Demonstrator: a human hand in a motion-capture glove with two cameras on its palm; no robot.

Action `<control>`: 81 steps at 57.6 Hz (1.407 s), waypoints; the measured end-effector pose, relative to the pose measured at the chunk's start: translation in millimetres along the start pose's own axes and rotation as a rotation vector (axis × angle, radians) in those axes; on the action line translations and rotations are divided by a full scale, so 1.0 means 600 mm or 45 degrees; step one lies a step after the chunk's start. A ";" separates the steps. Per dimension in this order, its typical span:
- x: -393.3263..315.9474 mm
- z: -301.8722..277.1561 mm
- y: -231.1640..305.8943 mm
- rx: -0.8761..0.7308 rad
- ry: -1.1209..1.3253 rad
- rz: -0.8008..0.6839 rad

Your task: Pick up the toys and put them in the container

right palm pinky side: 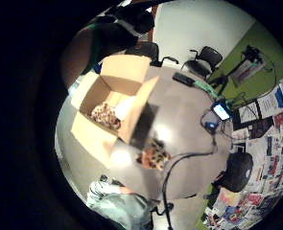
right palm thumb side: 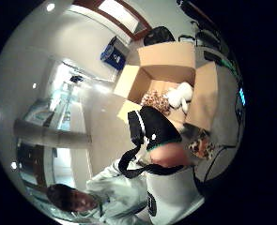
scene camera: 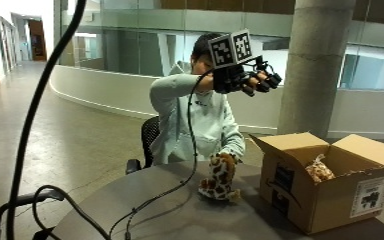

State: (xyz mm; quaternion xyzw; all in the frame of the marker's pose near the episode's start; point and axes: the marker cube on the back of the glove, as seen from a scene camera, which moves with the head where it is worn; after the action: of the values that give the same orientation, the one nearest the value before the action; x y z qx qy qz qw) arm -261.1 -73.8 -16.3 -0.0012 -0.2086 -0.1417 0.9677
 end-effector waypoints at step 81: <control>0.173 0.376 0.169 -0.080 0.107 -0.142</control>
State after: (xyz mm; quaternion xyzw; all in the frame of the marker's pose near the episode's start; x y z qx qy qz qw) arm -233.8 8.7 237.2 -0.0138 -0.1632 -0.2019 0.9656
